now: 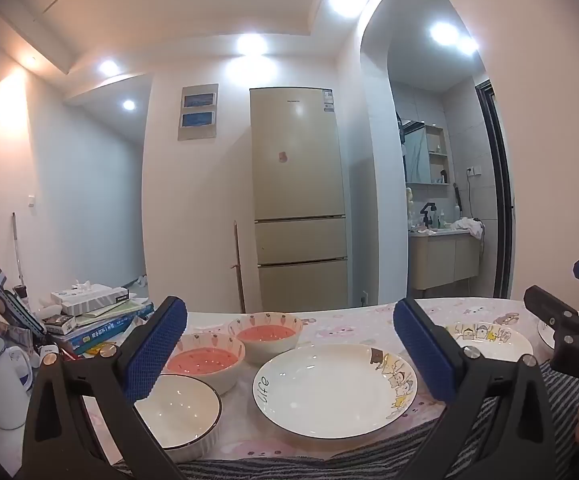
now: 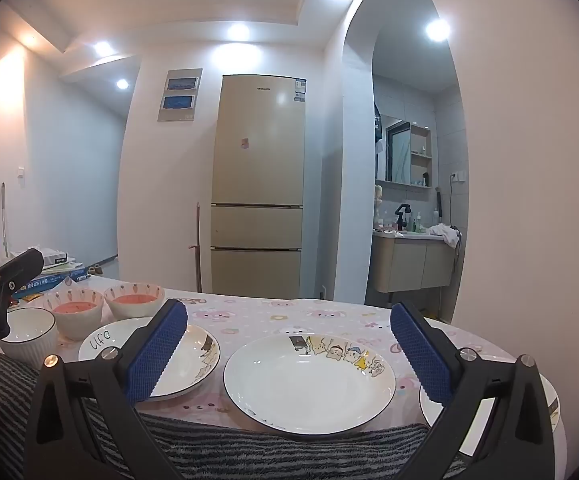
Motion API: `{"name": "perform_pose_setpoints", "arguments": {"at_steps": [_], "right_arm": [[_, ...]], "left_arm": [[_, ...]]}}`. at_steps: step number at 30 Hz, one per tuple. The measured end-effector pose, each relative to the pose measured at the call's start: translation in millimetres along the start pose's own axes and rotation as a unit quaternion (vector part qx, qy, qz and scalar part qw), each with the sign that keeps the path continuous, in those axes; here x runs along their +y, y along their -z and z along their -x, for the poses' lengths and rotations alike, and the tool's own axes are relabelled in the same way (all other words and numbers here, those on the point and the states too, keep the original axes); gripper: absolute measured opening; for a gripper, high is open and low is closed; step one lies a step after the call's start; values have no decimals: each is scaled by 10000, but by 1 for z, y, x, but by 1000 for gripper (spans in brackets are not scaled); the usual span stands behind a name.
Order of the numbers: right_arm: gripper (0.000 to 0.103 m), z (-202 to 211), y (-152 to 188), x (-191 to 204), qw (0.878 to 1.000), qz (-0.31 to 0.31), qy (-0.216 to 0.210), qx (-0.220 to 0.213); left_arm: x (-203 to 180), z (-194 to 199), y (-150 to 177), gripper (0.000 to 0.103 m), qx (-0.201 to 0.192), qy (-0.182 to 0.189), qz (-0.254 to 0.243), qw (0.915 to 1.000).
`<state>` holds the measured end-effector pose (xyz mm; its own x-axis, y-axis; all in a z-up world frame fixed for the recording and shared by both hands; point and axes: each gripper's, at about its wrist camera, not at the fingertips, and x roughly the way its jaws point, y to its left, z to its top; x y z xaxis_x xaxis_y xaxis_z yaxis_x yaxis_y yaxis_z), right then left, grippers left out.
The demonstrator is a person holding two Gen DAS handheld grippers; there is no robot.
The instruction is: Organize plates and bowls
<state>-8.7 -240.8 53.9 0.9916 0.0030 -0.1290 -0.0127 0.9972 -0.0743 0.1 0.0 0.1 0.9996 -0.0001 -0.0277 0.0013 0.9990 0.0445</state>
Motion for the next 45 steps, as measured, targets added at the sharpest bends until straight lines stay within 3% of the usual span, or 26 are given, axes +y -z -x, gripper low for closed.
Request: {"name": "perform_pose_setpoints", "arguments": {"at_steps": [45], "right_arm": [[103, 5, -7, 3, 9998, 104, -150, -75]], "left_arm": [[4, 4, 1, 103, -90, -104, 51, 9999]]}}
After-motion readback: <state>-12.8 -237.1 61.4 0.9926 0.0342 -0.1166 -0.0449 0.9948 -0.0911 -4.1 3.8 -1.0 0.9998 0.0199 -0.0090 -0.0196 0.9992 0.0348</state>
